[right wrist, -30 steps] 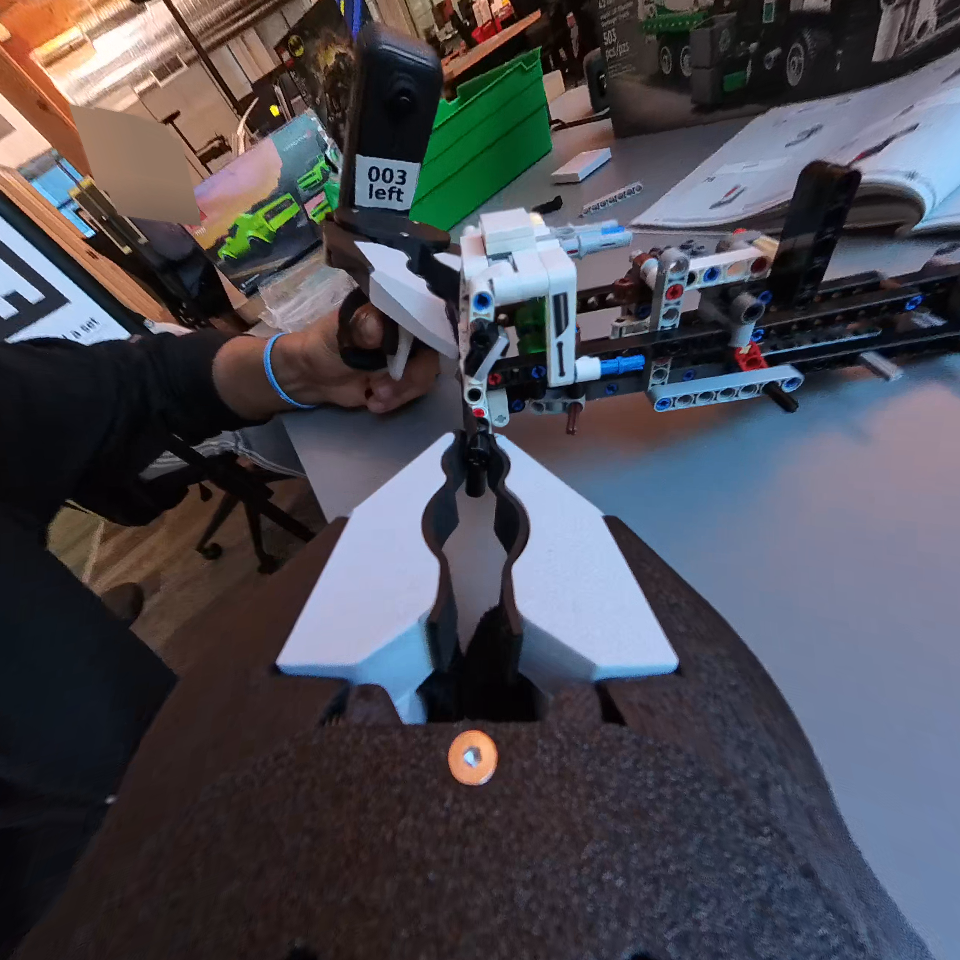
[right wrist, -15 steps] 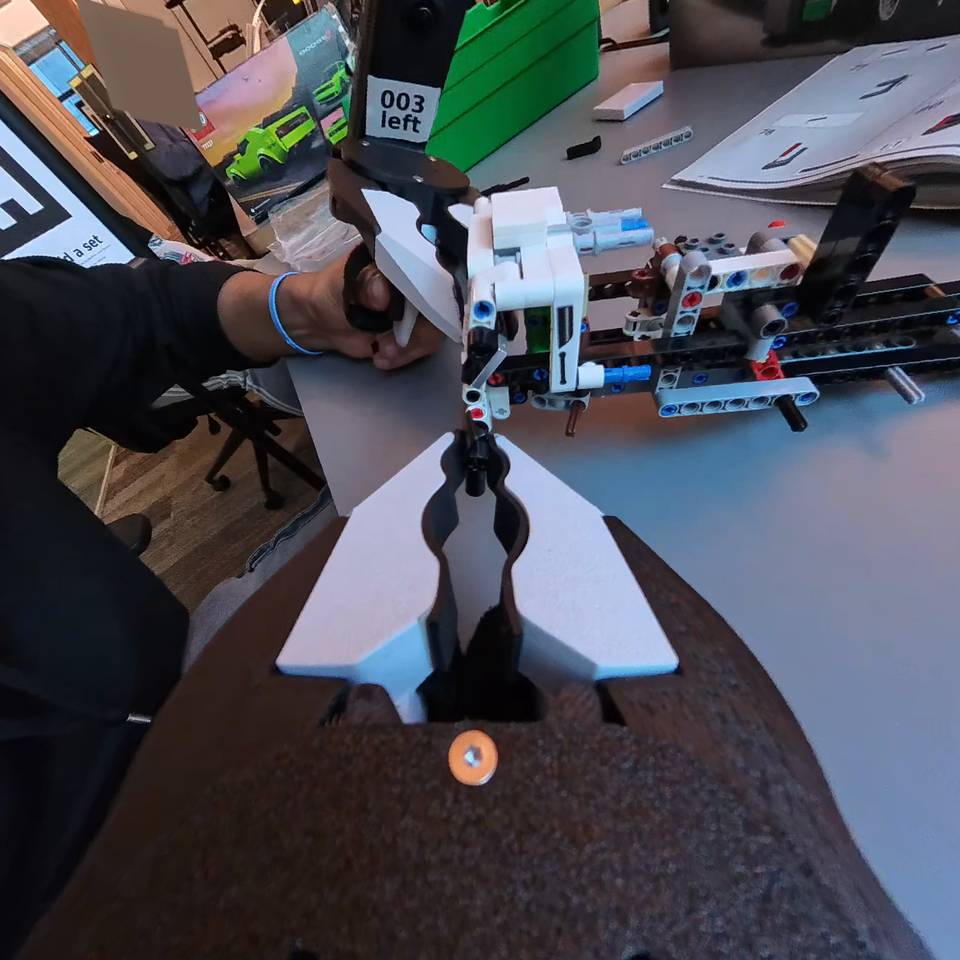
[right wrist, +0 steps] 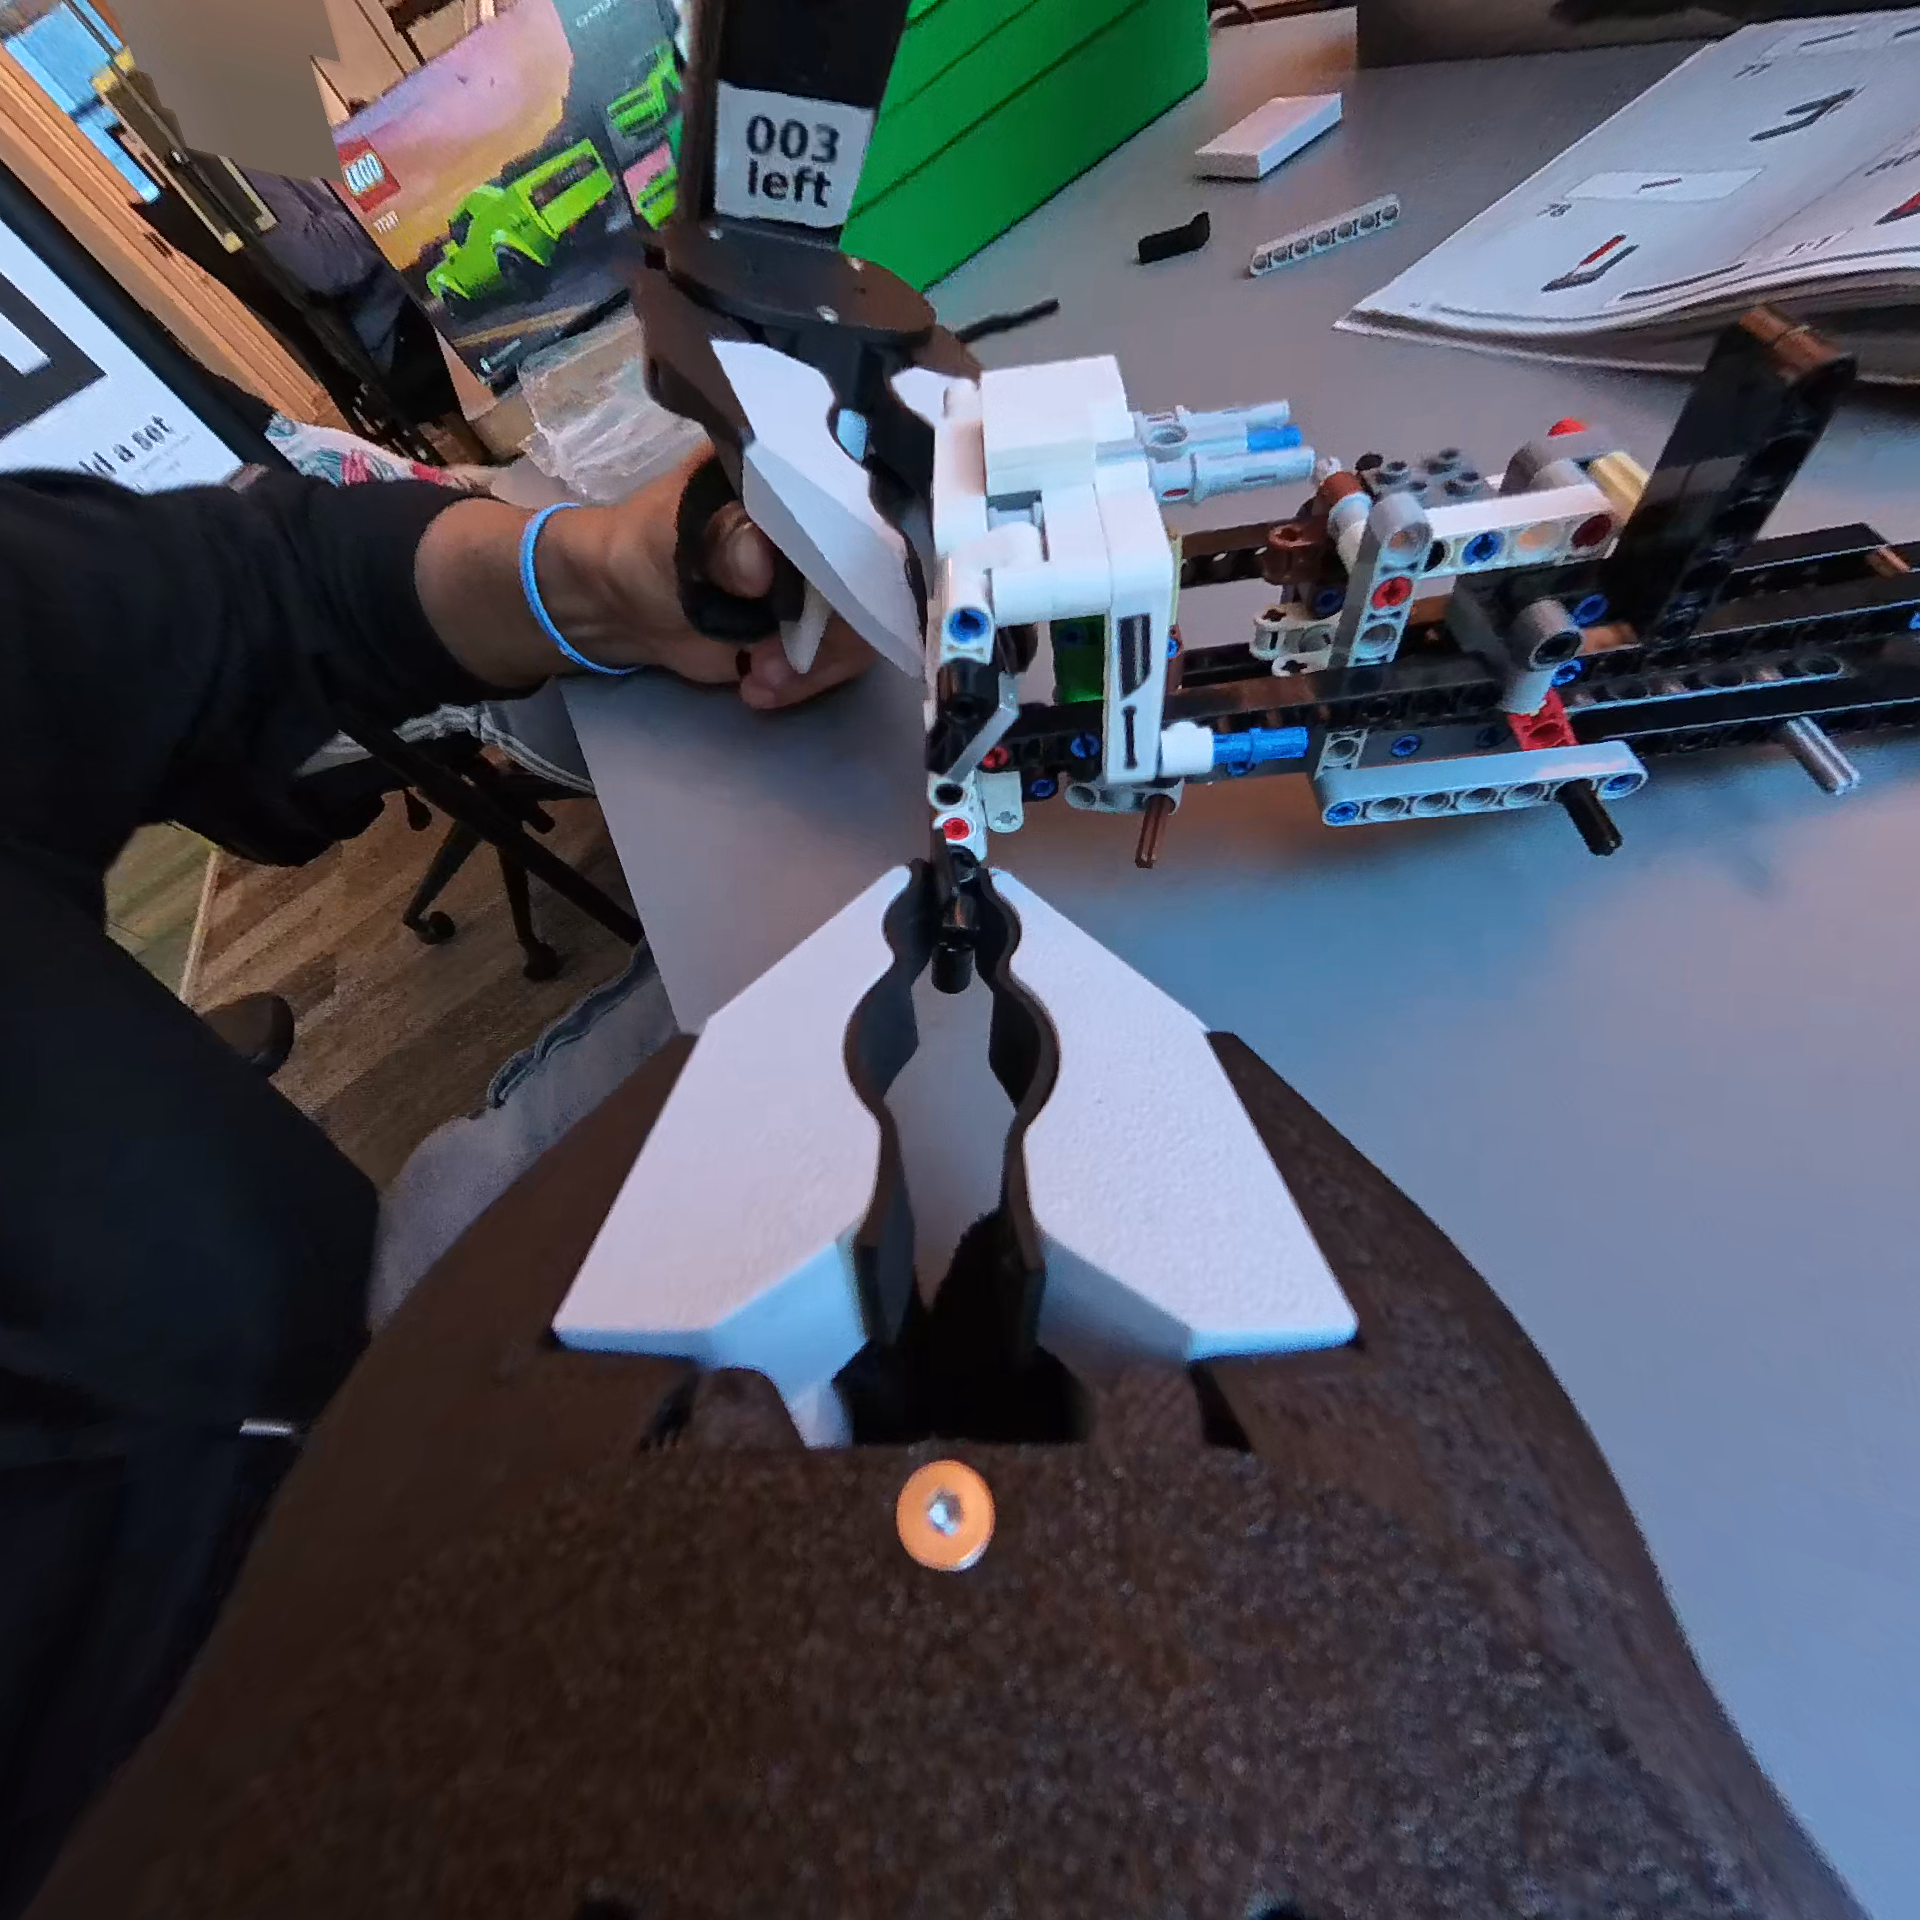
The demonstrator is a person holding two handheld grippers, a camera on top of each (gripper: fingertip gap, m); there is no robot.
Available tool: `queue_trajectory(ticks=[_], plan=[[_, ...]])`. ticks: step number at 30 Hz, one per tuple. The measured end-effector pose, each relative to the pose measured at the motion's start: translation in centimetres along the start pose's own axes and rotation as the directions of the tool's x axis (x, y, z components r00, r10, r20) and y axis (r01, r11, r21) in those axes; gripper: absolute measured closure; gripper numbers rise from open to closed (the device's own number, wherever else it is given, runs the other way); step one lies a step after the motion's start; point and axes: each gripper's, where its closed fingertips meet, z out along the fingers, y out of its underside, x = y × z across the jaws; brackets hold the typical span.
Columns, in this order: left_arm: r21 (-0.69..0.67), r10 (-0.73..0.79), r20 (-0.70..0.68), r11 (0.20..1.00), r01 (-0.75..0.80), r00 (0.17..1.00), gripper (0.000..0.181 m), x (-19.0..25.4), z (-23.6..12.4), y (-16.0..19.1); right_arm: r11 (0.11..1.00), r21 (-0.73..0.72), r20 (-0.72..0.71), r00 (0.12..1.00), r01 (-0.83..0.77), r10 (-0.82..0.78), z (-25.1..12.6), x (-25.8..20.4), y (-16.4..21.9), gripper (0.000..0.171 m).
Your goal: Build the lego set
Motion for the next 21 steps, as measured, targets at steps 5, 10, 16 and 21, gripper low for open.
queue_trajectory(ticks=[5, 10, 16, 21], plan=[[-0.023, 0.016, 0.015, 1.0, -0.016, 1.0, 0.163, -0.02, 0.32, 0.32, 0.991, -0.114, -0.009, 0.997, 0.071, -0.073, -0.46, 0.19, 0.46, 0.165], [-0.026, 0.019, 0.025, 0.999, -0.018, 1.0, 0.163, -0.1, 0.37, 0.4, 0.989, -0.103, -0.001, 0.995, 0.102, -0.103, -0.32, 0.33, 0.56, 0.165], [-0.007, 0.009, 0.035, 1.0, -0.009, 0.999, 0.163, -0.27, 0.25, 0.18, 0.994, -0.075, -0.001, 0.997, 0.076, -0.076, -0.02, 0.46, 0.45, 0.165], [0.021, -0.002, 0.041, 1.0, 0.001, 0.999, 0.163, -0.34, 0.17, -0.17, 0.998, -0.032, -0.034, 0.997, 0.062, -0.063, 0.02, 0.51, 0.01, 0.165]])
